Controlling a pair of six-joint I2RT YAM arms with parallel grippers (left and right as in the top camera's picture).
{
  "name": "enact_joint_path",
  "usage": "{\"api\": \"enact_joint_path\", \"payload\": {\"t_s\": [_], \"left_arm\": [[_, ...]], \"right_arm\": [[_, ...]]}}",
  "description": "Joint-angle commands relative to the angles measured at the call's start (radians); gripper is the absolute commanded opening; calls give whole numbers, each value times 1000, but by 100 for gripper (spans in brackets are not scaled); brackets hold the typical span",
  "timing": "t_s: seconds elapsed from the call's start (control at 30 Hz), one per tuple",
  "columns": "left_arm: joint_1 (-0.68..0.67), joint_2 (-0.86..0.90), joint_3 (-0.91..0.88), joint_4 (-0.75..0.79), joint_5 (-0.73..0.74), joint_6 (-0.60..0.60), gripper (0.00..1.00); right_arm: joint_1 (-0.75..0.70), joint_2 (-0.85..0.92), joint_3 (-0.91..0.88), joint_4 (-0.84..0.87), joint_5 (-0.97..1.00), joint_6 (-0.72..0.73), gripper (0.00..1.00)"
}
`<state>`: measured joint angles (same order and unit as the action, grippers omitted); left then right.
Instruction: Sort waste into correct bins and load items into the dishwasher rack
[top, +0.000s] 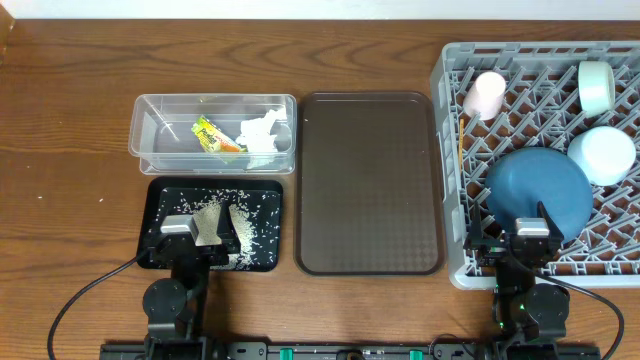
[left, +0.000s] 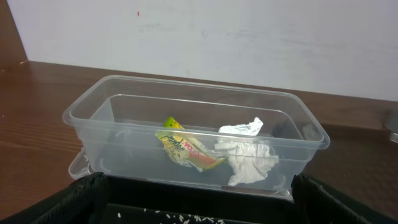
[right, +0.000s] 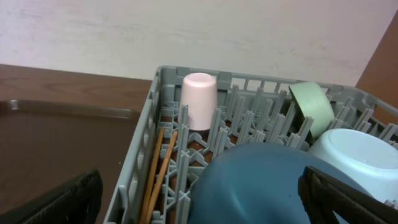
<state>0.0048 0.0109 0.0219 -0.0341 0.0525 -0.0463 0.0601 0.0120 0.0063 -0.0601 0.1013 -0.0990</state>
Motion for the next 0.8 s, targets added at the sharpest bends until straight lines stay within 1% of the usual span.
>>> {"api": "enact_joint_path", "payload": {"t_s": [0.0,0.17,0.77], "left_arm": [[-13,-9,-18,-34,-19,20,96],[-40,-9,-18,-34,-19,20,96],[-41,-7,-18,-34,-19,20,96]], "right_arm": [[-7,-6,-1,-4,-1,-11,99],[-7,-6,-1,-4,-1,-11,99],[-7,-6,-1,-4,-1,-11,99]]}}
